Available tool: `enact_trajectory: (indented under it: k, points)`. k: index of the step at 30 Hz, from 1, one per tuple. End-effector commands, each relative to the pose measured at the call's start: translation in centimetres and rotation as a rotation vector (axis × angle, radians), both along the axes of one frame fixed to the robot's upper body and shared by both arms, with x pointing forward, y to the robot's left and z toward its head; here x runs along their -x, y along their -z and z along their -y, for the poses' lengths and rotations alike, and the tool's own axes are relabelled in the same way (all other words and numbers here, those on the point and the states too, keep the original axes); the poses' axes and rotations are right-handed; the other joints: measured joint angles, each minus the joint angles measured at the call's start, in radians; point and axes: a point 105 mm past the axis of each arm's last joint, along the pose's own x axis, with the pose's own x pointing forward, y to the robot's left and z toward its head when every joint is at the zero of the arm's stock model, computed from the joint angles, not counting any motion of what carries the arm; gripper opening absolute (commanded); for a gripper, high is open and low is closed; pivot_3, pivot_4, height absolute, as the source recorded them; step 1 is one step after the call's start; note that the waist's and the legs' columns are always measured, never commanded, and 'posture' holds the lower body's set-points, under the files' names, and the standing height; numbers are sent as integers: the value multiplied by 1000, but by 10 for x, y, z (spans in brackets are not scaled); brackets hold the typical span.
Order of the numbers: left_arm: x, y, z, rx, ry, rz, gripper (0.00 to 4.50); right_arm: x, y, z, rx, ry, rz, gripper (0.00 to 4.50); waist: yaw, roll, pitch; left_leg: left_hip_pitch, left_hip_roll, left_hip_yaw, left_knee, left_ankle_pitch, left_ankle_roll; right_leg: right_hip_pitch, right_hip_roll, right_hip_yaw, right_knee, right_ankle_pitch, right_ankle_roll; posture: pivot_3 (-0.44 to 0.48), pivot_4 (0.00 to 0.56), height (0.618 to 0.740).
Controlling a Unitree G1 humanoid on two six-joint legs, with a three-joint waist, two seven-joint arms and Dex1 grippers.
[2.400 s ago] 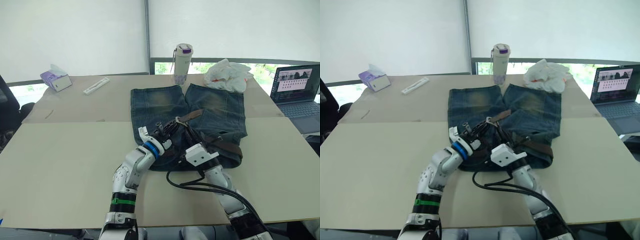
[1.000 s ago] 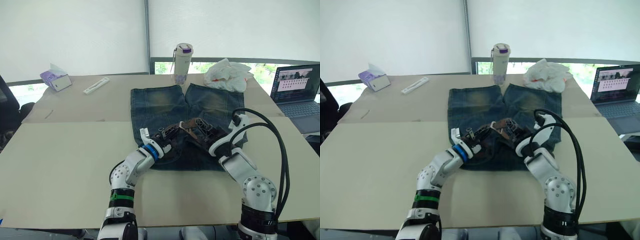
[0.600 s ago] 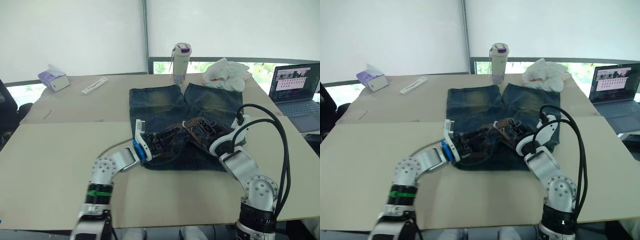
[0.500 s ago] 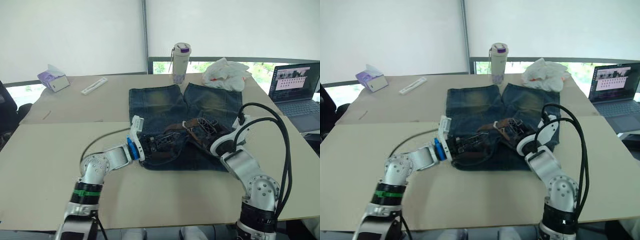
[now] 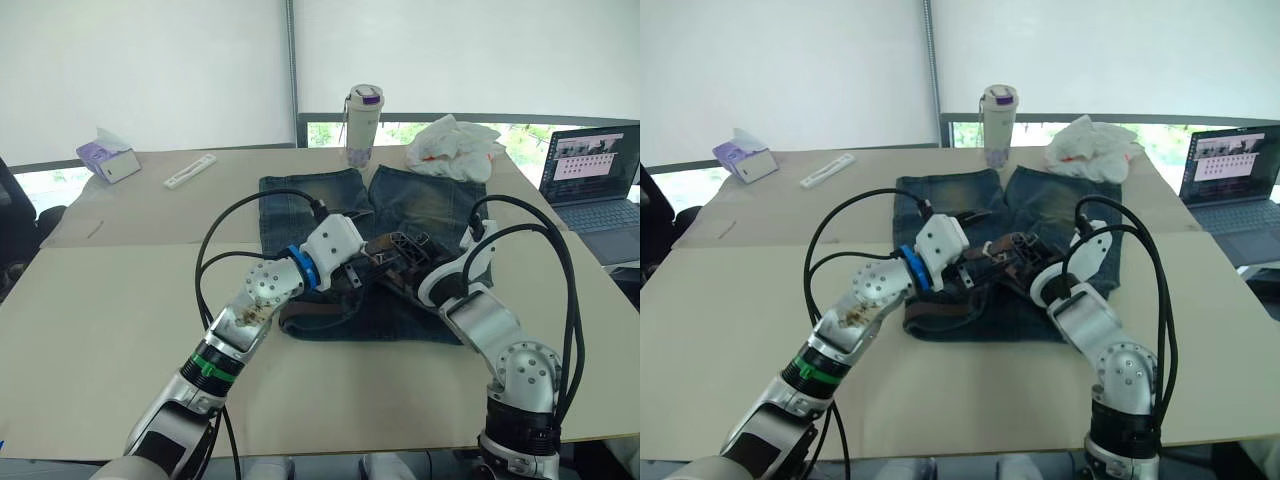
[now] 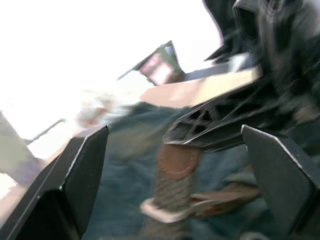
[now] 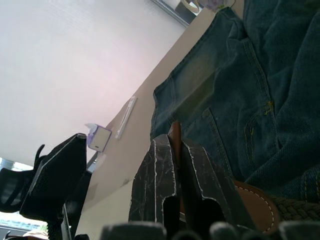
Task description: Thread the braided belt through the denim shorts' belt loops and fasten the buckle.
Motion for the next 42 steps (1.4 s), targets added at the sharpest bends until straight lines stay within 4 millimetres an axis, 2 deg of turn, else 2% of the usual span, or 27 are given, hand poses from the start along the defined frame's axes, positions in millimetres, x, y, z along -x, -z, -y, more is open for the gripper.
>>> enact_trajectory:
  k: [1, 6, 14, 17, 24, 25, 38, 40, 42]
  points:
    - [1, 1, -4, -45, -58, 146, 4466, 4, -27, -5, -86, -17, 92, 0, 0, 0, 0, 0, 0, 0, 0, 0, 0, 0, 0, 0, 0, 0, 0, 0, 150, 740]
    - [-2, 7, -4, -37, -116, 175, 4466, 11, -31, -10, -113, -61, 115, 0, 5, 0, 0, -1, 0, -1, 1, 0, 1, 0, -1, -1, 0, 0, 1, 0, 150, 740]
    - [4, -9, 0, 38, -143, 263, 4466, 13, -21, -13, -82, -55, 85, 0, 1, 0, 0, -1, 0, -1, 1, 0, 1, 0, -1, -1, 1, 0, 1, 0, 150, 740]
    - [3, -7, 0, 30, -155, 265, 3702, 13, -20, -12, -79, -52, 85, 0, 0, 0, 0, 0, 0, -1, 1, 0, 1, 0, 0, -1, 1, 0, 1, 0, 150, 740]
    - [2, -2, 2, 30, -171, 247, 300, 16, -21, -13, -87, -57, 88, 0, 2, 0, 0, 0, -1, -1, 1, 0, 1, 0, -1, -1, 1, 0, 1, 0, 150, 740]
    - [1, -1, 2, 28, -175, 245, 22, 16, -21, -13, -87, -57, 88, 0, 1, 0, 0, 0, -1, -1, 1, 0, 1, 0, -1, -1, 1, 0, 1, 0, 150, 740]
    - [-7, 15, -6, -22, -224, 212, 22, 16, -20, -12, -58, -52, 100, 0, 2, 0, 0, 0, -1, -1, 1, 0, 1, 0, -1, -1, 2, 0, 1, 0, 150, 740]
    - [-6, 16, -6, -19, -220, 204, 0, 17, -22, -12, -45, -57, 123, 822, 2, 0, 0, 0, -1, -1, 1, 0, 1, 0, -1, -1, 2, 0, 1, 0, 150, 740]
    - [-7, 16, -7, -1, -221, 187, 0, 19, -25, -11, -40, -67, 154, 1438, 1, 0, 0, 0, -1, -1, 1, 0, 1, 0, 0, -1, 2, 0, 1, 0, 150, 740]
